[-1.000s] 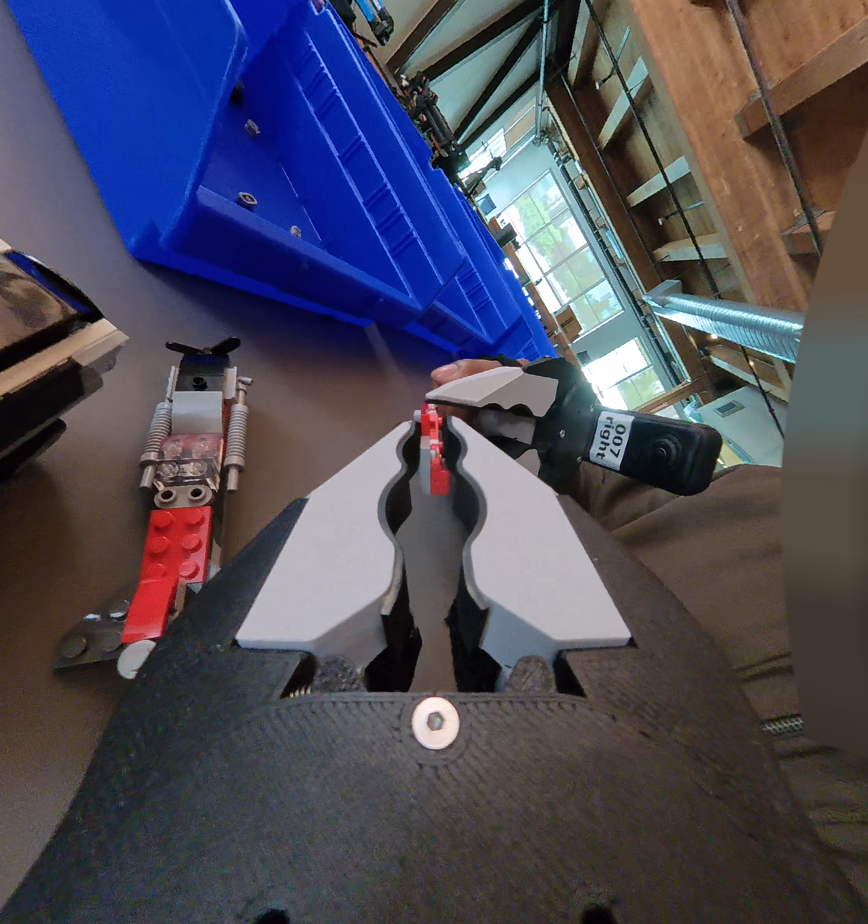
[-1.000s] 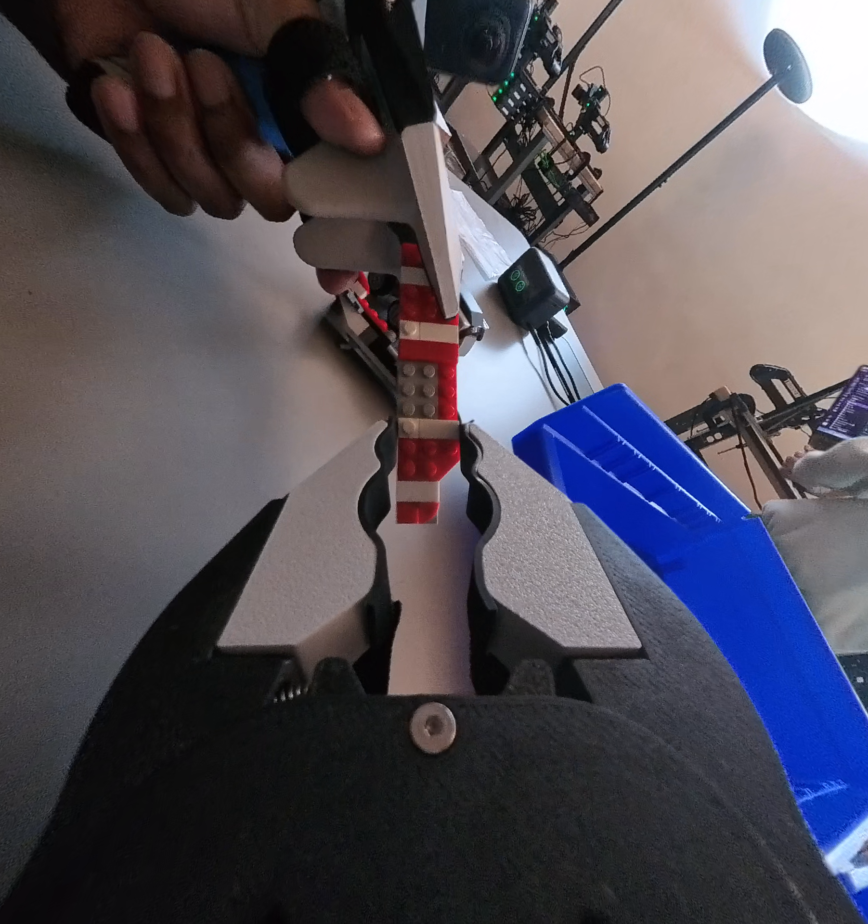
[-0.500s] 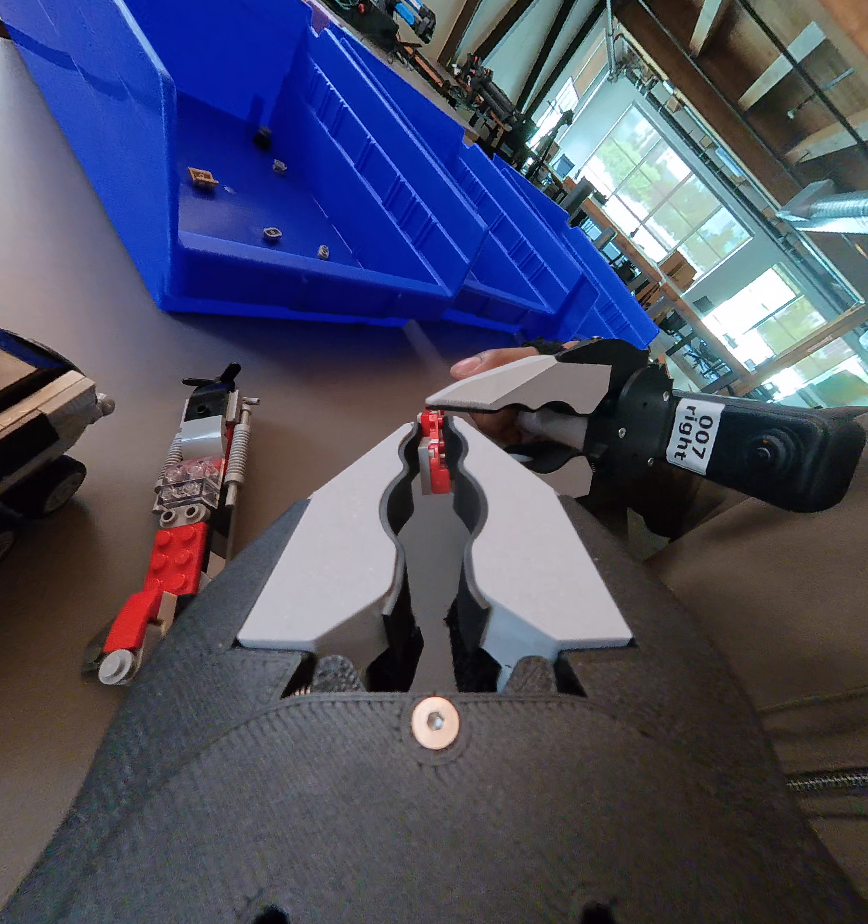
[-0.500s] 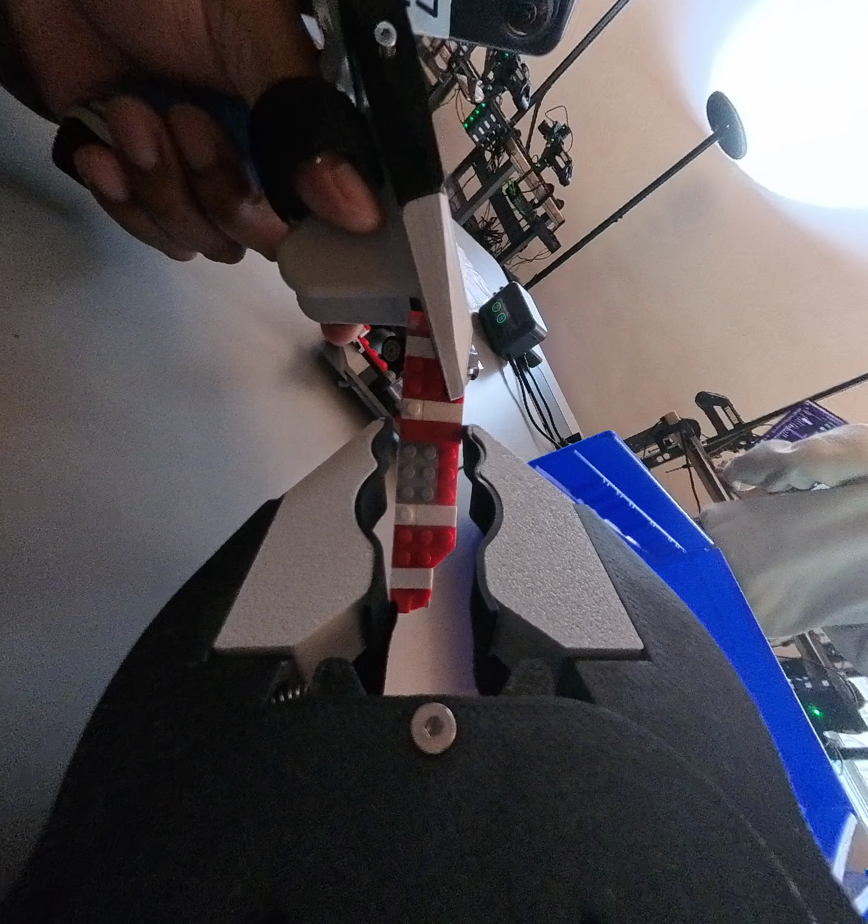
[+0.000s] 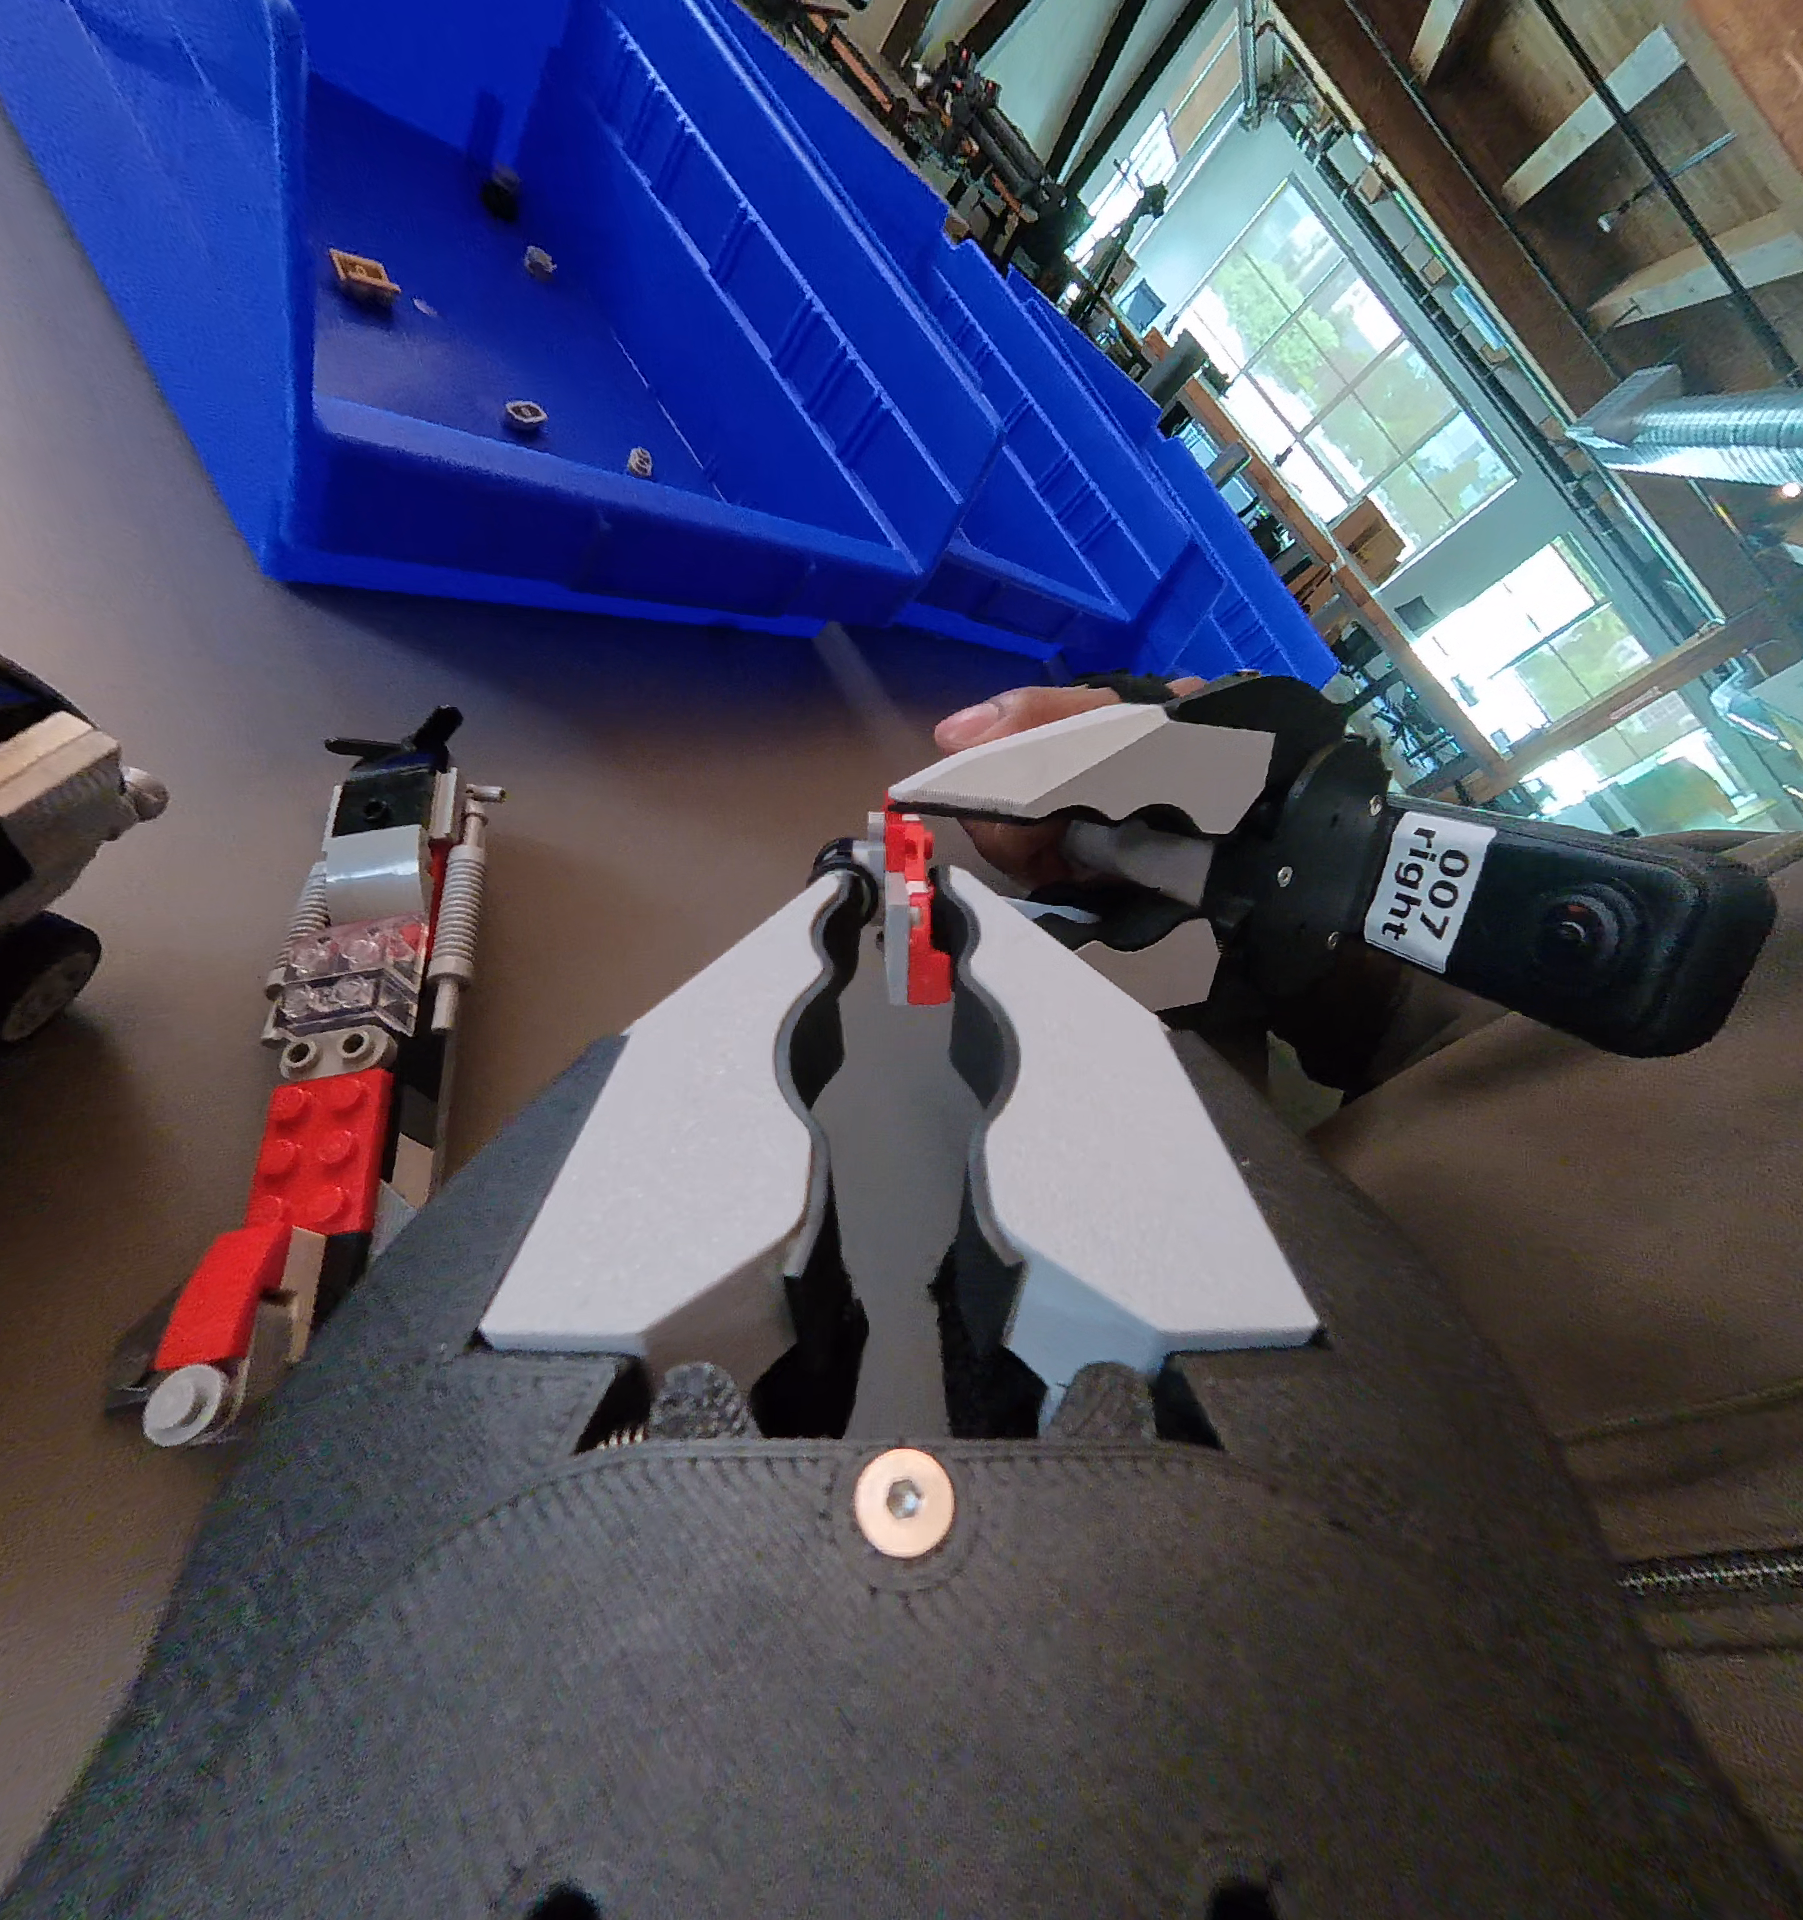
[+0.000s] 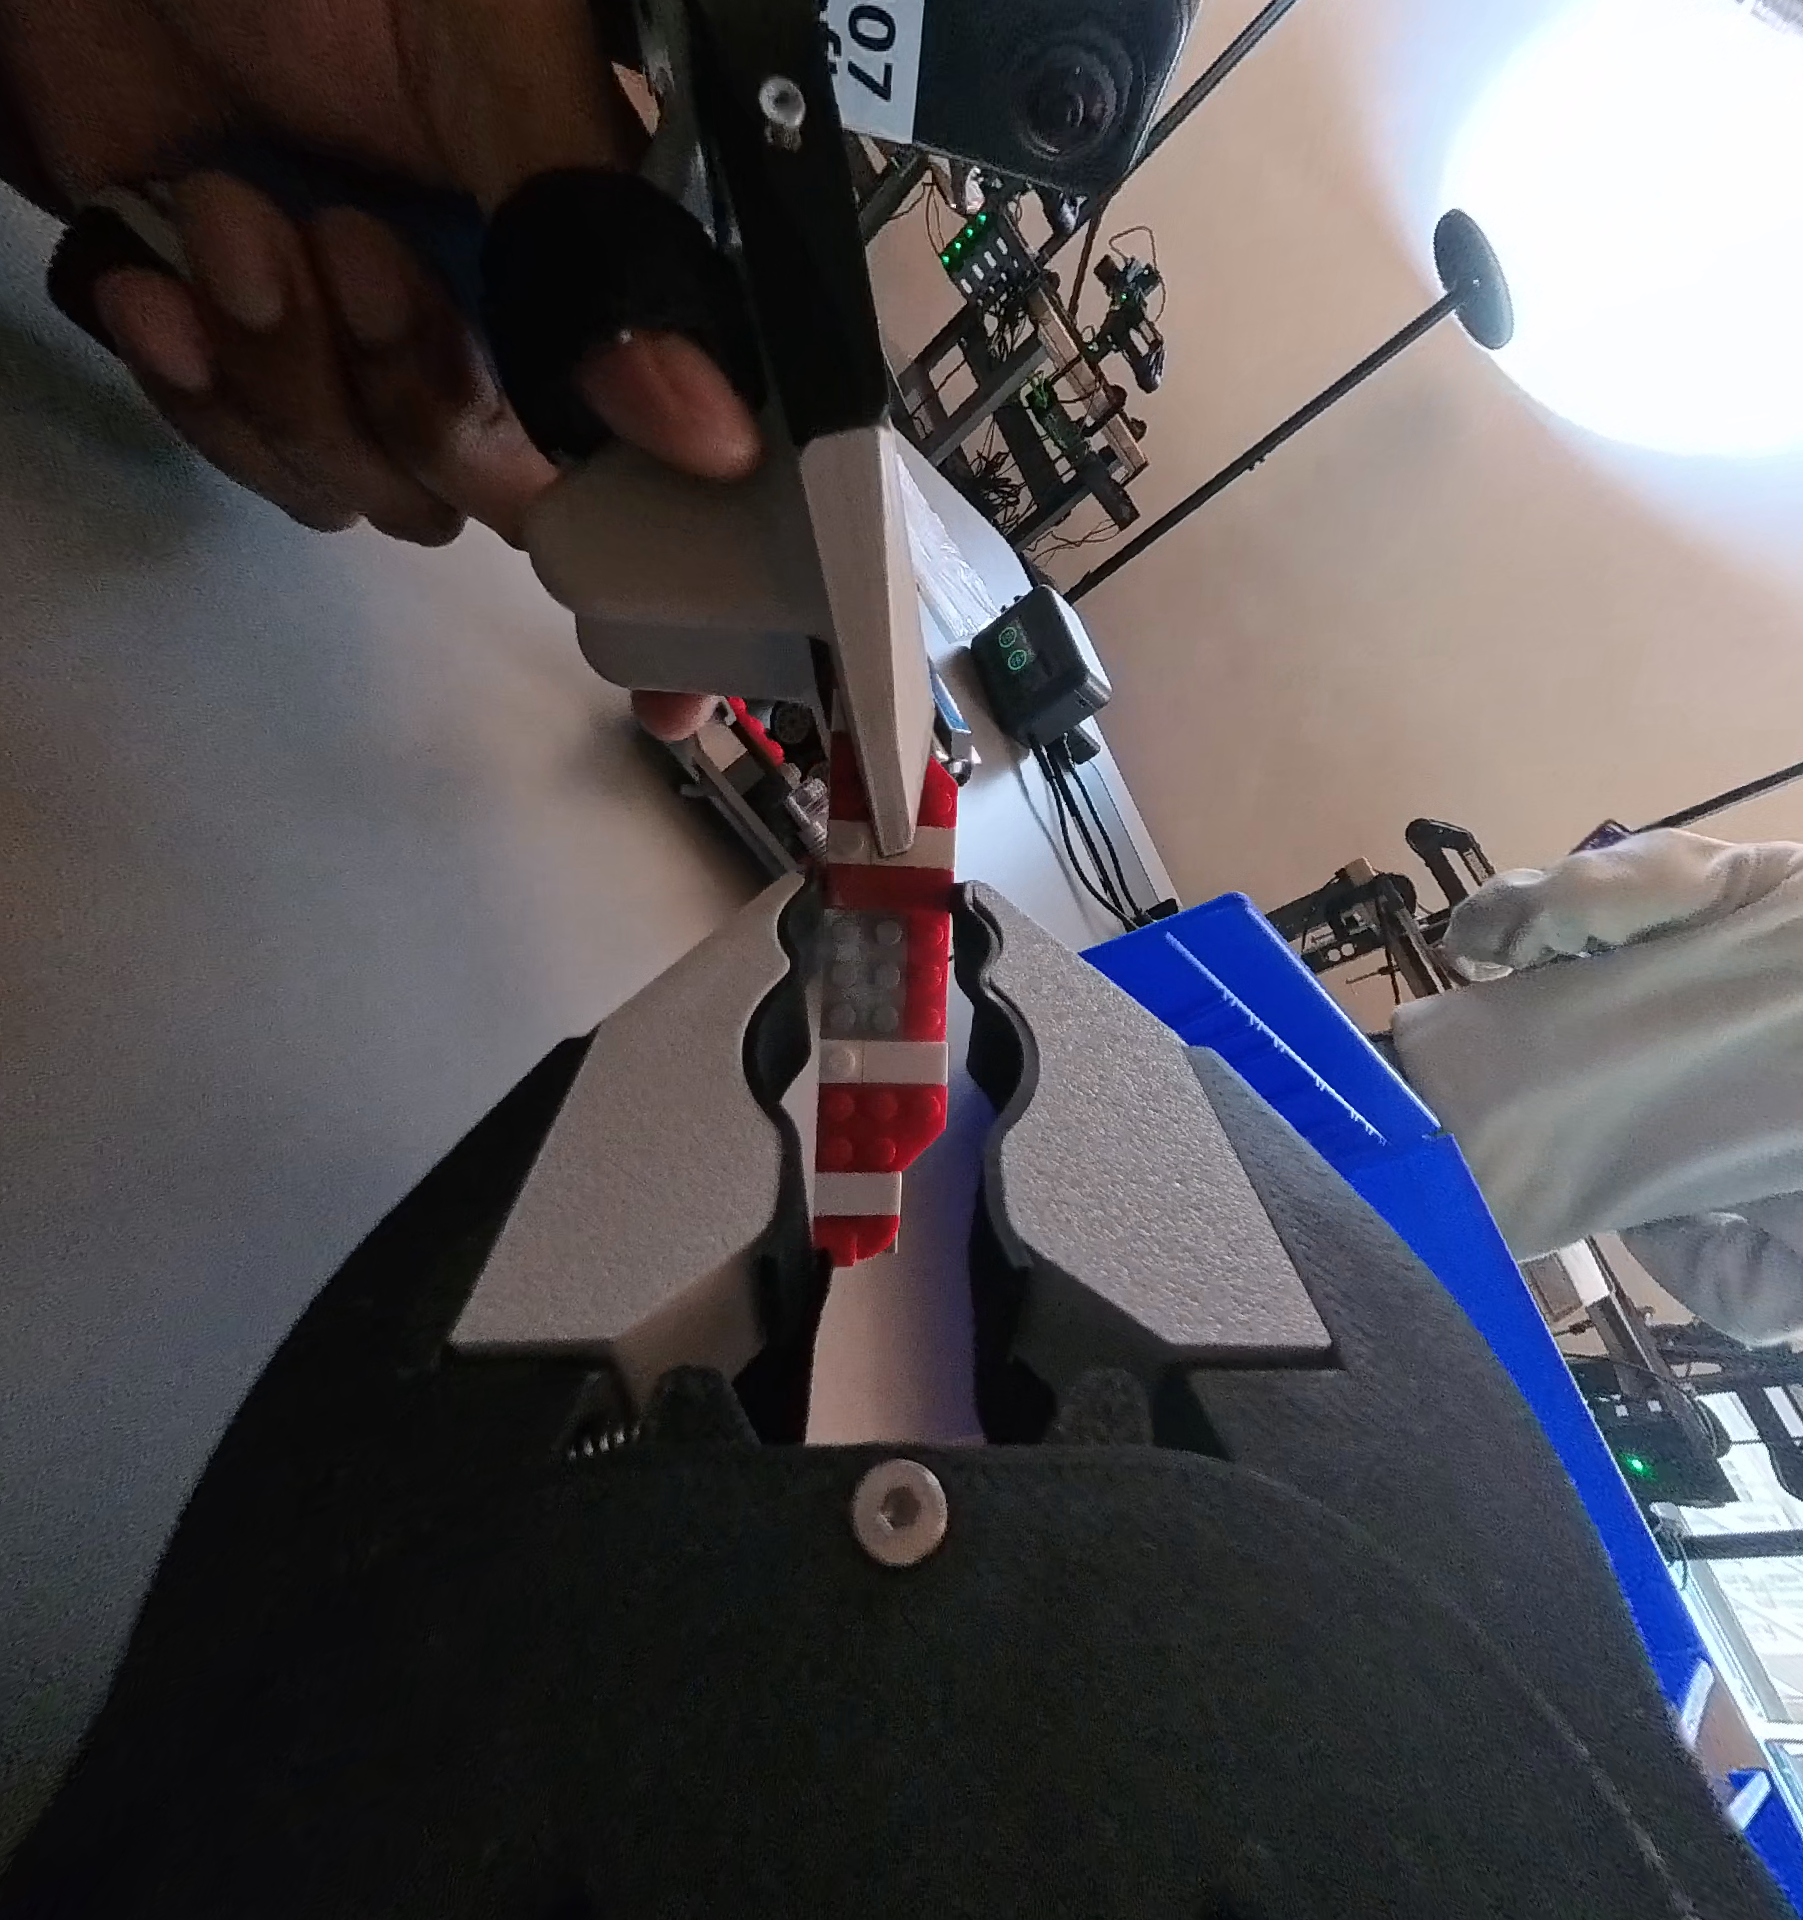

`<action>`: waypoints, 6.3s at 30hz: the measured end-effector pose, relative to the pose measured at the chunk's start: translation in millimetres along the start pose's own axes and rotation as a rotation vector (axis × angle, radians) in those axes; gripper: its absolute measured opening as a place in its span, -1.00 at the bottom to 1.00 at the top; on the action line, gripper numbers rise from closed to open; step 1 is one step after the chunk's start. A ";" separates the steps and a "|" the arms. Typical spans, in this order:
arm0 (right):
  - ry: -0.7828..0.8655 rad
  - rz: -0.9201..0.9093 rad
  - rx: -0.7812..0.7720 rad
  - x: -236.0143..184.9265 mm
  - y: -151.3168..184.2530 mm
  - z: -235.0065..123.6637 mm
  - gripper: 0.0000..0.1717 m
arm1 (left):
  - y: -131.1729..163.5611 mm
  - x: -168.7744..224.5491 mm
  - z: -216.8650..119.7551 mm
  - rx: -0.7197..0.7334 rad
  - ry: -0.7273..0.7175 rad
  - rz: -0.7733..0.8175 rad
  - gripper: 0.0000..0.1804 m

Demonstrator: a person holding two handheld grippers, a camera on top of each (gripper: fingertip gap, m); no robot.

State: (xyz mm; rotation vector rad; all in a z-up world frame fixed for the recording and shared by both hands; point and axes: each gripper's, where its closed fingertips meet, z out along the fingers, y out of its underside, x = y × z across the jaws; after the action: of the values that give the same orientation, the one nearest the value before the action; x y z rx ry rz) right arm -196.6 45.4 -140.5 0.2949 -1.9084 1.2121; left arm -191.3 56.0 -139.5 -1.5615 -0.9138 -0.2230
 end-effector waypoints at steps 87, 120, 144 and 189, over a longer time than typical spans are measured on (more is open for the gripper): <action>0.397 0.709 -0.805 131.1 207.4 -154.4 -0.70 | -12.9 -12.2 -10.5 0.039 -0.143 0.207 -0.90; 0.234 0.252 -0.288 118.8 83.1 -95.3 -0.85 | -17.5 -20.4 -15.8 0.089 -0.028 -0.078 -0.90; -0.066 0.059 -0.093 6.0 22.1 -18.9 -0.63 | -6.4 -2.0 -5.1 0.041 0.030 -0.079 -0.90; -0.002 0.152 0.017 11.7 -8.1 -11.3 -0.72 | -11.6 -6.1 -2.3 0.139 0.111 -0.333 -0.55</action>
State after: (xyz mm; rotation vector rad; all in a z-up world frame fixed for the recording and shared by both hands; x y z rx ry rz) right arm -193.3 53.4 -124.5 0.1620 -1.9516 1.3288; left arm -202.2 50.6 -134.0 -1.2516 -1.0748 -0.4682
